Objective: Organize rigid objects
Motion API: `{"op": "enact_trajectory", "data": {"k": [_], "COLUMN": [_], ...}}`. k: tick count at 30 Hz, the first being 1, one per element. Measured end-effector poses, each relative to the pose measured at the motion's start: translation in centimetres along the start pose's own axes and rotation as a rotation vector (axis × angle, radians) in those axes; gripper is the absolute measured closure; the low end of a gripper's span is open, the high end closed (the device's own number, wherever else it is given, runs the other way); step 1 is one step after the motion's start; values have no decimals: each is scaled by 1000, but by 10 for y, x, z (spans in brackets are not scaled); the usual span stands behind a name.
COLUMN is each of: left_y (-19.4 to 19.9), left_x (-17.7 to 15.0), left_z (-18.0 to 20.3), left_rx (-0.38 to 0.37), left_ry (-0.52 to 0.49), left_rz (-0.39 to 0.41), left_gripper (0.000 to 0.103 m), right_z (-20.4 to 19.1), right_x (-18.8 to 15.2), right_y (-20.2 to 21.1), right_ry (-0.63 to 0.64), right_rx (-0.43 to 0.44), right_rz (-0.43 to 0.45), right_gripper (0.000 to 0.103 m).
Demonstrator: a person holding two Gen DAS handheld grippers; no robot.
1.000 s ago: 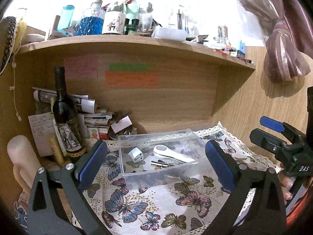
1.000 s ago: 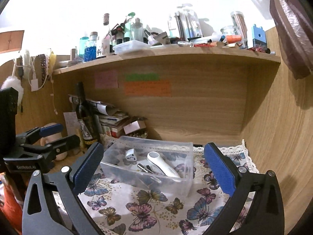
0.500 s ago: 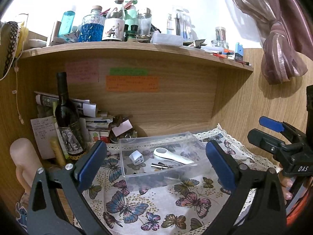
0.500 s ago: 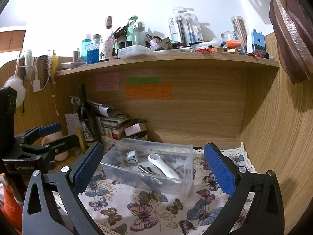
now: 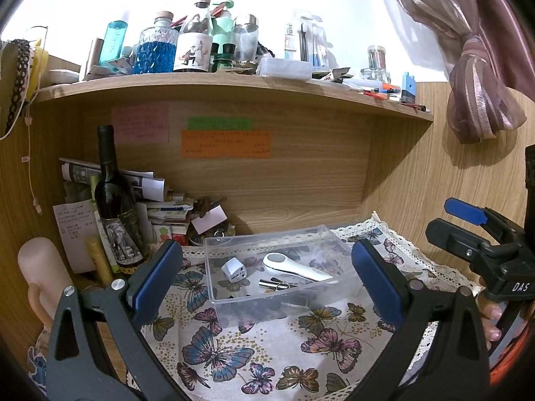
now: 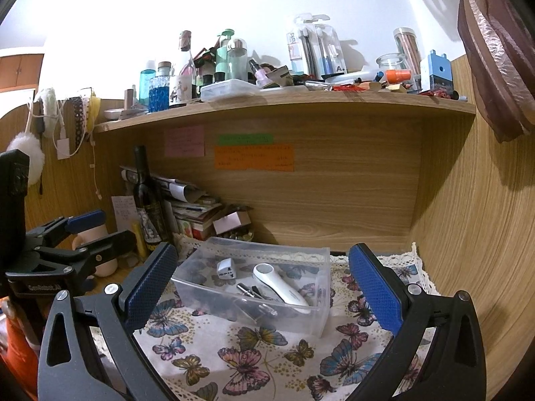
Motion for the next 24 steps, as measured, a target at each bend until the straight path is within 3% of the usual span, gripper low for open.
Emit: {"op": "enact_trajectory", "data": {"k": [24], "left_y": [0], "left_x": [3], "left_z": [8], "left_rx": [-47], "left_ry": [-15], "left_rz": [17], "left_gripper": [0], "right_z": [-2], "right_x": [2], "right_y": [2], "right_ry": [-3], "right_rx": [-3], "right_rz": [9], "right_gripper": [0]}}
Point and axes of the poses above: each gripper's, at about its wrist camera, not at the fingertips, and y roughly against the way its jaws point, z to its right, x to its top, the point moved 7 cm from there along -y, roughly the way its jaws point, and after that the axes turned 8 degrees about z, right-handed, at the moved point
